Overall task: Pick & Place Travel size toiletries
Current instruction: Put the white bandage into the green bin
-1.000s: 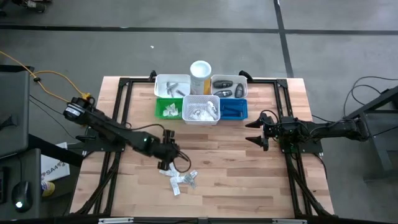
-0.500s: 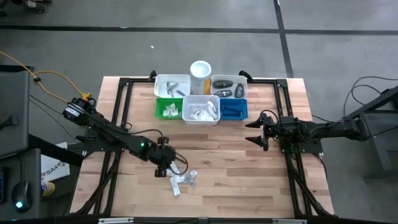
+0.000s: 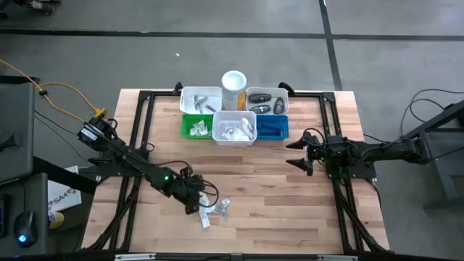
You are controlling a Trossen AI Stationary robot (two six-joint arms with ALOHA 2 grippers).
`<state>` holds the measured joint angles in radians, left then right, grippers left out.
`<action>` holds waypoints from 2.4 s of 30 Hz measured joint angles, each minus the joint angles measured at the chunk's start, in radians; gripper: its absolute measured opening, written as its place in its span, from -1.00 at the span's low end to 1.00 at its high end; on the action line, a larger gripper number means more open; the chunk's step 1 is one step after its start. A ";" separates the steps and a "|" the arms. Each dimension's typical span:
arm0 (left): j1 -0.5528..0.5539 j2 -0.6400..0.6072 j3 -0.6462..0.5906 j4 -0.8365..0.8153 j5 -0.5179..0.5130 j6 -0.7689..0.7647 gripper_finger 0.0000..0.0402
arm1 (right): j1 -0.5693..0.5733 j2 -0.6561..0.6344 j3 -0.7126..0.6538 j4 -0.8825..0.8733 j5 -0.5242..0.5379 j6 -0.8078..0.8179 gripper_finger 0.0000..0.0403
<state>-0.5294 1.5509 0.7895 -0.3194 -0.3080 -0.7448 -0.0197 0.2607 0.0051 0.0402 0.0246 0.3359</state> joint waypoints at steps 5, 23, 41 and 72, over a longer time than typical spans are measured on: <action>-0.039 0.017 -0.001 0.029 -0.067 -0.071 -0.10 | 0.000 0.000 0.000 0.000 -0.001 0.000 0.72; -0.090 0.119 0.001 0.041 -0.170 -0.154 -0.10 | 0.000 0.000 0.000 0.000 -0.001 0.000 0.72; -0.038 0.163 -0.044 0.073 -0.203 -0.142 -0.86 | 0.000 0.000 0.000 0.000 -0.001 0.000 0.72; 0.562 -0.219 -0.049 -0.092 -0.475 0.211 -1.00 | 0.000 0.000 0.000 0.000 -0.002 0.000 0.72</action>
<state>0.0325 1.3321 0.7409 -0.4114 -0.7832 -0.5340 -0.0198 0.2611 0.0051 0.0402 0.0231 0.3359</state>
